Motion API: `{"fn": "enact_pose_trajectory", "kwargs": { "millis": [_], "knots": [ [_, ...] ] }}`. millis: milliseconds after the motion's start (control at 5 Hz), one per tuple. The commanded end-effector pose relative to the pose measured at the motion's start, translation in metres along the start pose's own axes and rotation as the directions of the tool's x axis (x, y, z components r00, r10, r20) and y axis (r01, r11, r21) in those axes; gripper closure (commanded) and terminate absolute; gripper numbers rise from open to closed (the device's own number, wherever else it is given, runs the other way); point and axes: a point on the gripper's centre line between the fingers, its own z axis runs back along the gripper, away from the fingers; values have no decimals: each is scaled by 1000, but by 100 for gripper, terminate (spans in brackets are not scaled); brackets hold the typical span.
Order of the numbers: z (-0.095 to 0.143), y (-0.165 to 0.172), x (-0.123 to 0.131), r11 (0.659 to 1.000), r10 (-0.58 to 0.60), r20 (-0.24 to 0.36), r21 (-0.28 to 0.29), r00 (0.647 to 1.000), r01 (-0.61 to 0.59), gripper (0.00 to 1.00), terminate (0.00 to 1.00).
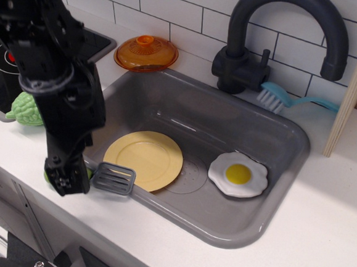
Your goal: Put spatula on plate sink
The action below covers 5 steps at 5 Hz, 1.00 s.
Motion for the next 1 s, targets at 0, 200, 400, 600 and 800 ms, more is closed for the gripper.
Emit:
{"fn": "enact_pose_trajectory", "kwargs": {
  "millis": [0, 200, 400, 600, 800],
  "knots": [
    [-13, 4, -4, 996, -8, 27, 87, 1000, 6, 0, 0],
    [-18, 3, -5, 995, -10, 24, 98, 1000, 8, 0, 0],
    [-23, 6, -2, 995, 5, 23, 104, 1000, -7, 0, 0],
    [-26, 8, -1, 995, 19, 19, 95, 1000, -20, 100, 0],
    [-25, 14, 5, 994, 44, 36, 101, 998, -47, 100, 0]
  ]
}}
